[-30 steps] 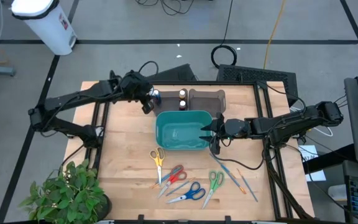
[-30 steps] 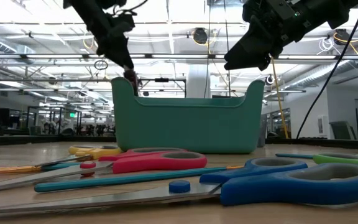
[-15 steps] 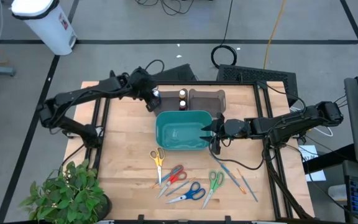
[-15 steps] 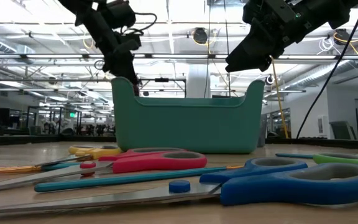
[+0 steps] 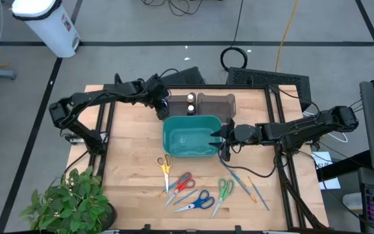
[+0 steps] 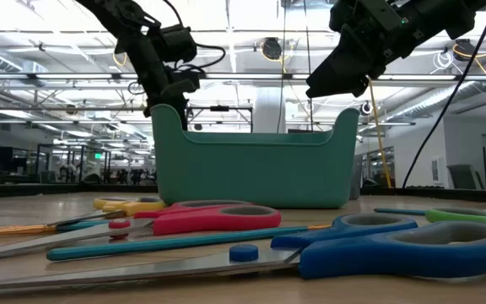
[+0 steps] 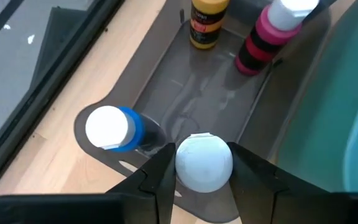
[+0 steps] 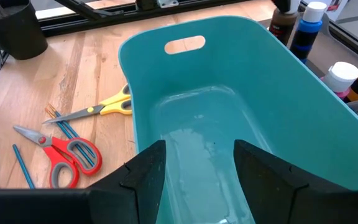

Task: Pick & Place Paint Supplies
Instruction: Put the brown paint bottle into the left black bin

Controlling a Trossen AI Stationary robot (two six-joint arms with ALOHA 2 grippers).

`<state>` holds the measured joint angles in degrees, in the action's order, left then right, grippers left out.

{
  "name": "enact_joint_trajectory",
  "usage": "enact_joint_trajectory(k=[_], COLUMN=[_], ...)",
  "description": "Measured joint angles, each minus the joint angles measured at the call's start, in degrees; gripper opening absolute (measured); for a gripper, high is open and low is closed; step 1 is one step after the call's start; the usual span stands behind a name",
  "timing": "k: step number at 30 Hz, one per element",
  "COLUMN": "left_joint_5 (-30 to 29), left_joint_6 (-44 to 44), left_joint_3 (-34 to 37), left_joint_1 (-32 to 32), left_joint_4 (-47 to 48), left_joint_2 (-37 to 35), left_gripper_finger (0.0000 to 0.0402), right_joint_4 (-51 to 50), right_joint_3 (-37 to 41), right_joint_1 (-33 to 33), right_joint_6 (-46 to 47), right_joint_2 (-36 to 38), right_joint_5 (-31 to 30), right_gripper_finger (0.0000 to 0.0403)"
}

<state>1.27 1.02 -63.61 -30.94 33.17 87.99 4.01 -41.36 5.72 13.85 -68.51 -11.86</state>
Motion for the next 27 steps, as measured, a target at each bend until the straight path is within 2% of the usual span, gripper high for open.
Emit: enact_joint_trajectory(k=[6,15,22,27], left_joint_5=[-0.21,-1.31,-1.28,-1.28], left_joint_6=[1.75,1.98,2.09,1.73], left_joint_3=[0.00,0.54,0.57,0.57], left_joint_1=[0.04,0.41,0.64,0.70], left_joint_4=[-0.24,-0.21,0.11,1.17], left_joint_2=[1.93,2.82,2.82,2.82], left_gripper_finger=[0.0122,0.0141,0.0130,0.0159], right_joint_4=[0.00,0.00,0.00,0.00], right_joint_3=[0.00,0.00,-0.02,0.00], right_joint_1=[0.00,0.00,0.00,0.00], right_joint_6=[0.00,-0.02,-0.02,-0.02], right_joint_2=[0.00,0.00,0.00,0.00], right_joint_5=[-0.02,-0.01,-0.02,-0.02], right_gripper_finger=[0.0180,0.0180,0.0180,0.0180])
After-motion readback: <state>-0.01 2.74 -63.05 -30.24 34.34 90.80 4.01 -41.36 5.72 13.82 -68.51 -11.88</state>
